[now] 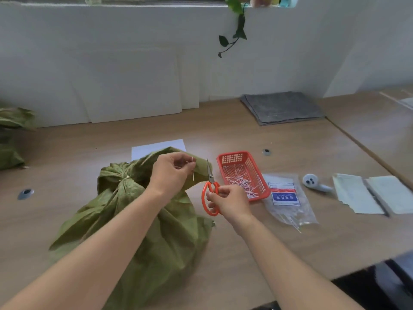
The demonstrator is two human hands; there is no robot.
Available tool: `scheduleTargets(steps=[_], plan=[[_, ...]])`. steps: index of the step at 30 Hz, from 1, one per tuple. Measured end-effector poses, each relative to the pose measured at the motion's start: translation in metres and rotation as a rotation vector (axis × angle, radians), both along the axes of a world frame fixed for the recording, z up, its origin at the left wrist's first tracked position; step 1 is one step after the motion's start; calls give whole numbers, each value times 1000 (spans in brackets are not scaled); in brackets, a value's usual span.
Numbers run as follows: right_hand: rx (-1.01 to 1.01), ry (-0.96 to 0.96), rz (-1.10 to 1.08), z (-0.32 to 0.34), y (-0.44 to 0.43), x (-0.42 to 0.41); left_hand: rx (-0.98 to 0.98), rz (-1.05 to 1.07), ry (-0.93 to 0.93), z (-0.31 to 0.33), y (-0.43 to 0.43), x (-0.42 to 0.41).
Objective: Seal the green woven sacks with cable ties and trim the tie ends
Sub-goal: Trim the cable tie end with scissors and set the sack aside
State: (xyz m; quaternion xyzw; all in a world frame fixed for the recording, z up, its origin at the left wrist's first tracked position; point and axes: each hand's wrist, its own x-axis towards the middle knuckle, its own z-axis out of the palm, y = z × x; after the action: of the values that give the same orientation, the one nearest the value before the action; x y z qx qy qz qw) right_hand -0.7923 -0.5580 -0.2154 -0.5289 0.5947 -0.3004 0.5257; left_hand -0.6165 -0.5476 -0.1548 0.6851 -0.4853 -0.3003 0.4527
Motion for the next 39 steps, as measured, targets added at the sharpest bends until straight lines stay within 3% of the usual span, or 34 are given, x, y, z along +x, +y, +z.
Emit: scheduleTargets(steps=[15, 39], plan=[[22, 73, 41, -38, -50, -145, 104, 168, 155, -38, -47, -140], [384, 323, -86, -160, -62, -194, 450, 198, 334, -162, -154, -177]])
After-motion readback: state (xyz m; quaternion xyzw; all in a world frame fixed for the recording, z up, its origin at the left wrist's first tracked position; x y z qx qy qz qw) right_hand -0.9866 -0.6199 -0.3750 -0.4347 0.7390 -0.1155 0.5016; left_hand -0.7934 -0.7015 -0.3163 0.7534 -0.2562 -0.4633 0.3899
